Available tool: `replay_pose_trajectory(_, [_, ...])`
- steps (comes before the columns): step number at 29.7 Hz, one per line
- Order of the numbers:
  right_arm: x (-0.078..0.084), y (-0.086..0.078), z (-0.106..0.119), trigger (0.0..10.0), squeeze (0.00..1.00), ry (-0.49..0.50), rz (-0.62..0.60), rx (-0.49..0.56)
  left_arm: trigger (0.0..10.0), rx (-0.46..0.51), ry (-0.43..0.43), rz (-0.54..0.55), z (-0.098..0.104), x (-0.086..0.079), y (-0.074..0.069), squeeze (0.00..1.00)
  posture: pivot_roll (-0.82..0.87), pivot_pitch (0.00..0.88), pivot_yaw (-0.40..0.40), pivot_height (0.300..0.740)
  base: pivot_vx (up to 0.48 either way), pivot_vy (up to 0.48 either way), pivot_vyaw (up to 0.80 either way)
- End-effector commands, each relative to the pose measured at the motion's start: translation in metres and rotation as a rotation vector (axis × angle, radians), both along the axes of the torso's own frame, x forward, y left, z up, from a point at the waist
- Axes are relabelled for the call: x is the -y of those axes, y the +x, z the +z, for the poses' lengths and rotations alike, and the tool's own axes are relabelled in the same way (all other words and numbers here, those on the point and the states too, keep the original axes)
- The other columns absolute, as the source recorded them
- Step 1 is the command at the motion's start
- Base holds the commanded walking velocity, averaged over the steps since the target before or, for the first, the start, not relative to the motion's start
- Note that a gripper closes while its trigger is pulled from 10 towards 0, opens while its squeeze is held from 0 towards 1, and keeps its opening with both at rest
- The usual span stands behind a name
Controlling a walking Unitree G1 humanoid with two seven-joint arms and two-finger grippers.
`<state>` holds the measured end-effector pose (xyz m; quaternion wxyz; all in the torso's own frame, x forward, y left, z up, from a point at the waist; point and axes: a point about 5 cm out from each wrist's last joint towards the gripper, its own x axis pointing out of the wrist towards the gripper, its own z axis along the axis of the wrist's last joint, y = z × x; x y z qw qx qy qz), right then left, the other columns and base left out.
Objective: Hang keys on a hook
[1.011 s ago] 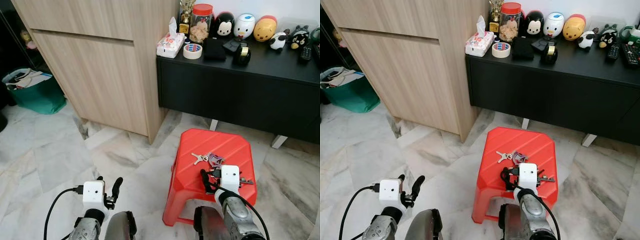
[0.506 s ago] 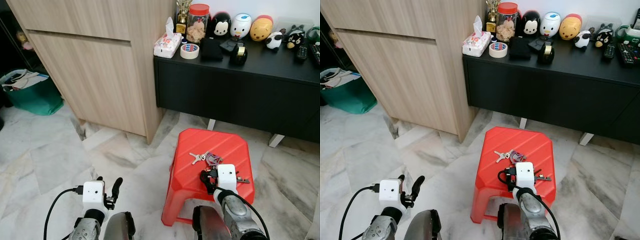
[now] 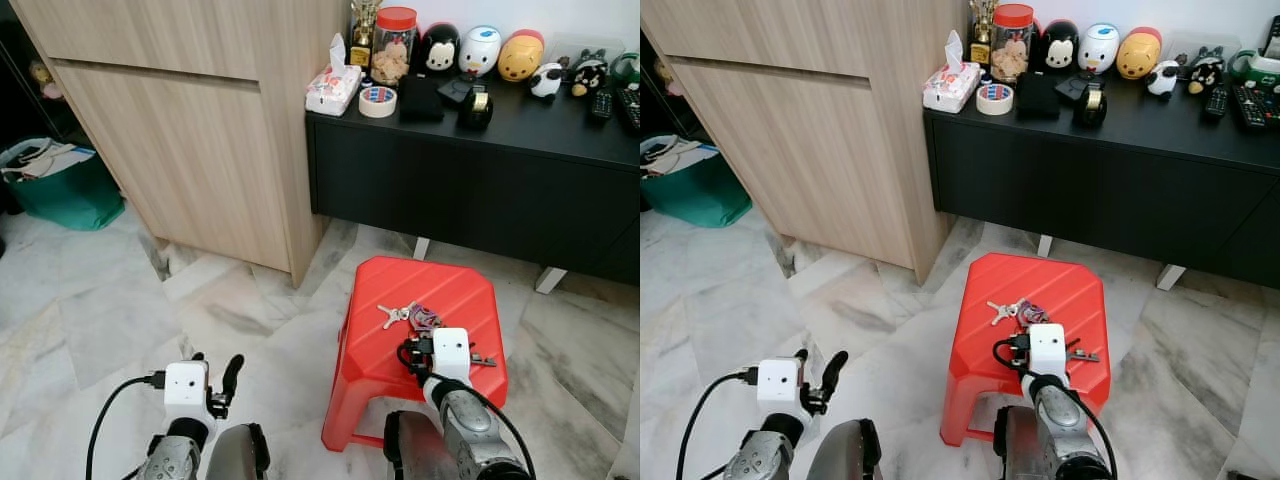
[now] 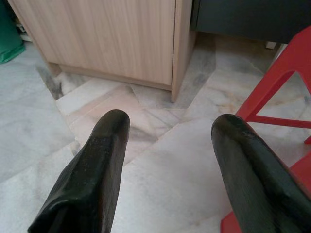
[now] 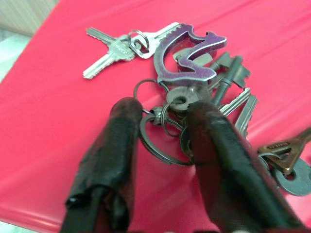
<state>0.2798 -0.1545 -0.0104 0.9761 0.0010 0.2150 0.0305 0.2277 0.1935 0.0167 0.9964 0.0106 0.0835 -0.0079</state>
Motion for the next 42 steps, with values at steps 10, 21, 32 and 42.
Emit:
replay_pose_trajectory(10, [-0.001, -0.004, -0.001, 0.0, 0.00, 0.043, -0.022, 0.021, 10.0, -0.020, 0.010, 0.014, -0.003, -0.005, -0.002, 0.00, 0.05, 0.111, 0.020, 0.582, 0.000, 0.000, 0.00])
replay_pose_trajectory(21, [0.005, 0.002, 0.014, 0.0, 0.00, 0.077, -0.116, 0.153, 10.0, -0.018, 0.015, 0.018, -0.003, -0.006, -0.002, 0.00, 0.06, 0.108, 0.018, 0.582, 0.000, 0.000, 0.00])
replay_pose_trajectory(32, [0.016, 0.006, 0.037, 0.0, 0.00, 0.097, -0.230, 0.320, 10.0, -0.016, 0.014, 0.019, -0.003, -0.006, -0.002, 0.00, 0.05, 0.104, 0.015, 0.582, 0.000, 0.000, 0.00])
replay_pose_trajectory(42, [0.035, 0.016, 0.072, 10.0, 0.00, 0.047, -0.407, 0.482, 10.0, -0.012, 0.017, 0.019, -0.002, -0.007, 0.000, 0.00, 0.05, 0.100, 0.016, 0.582, 0.000, 0.000, 0.00])
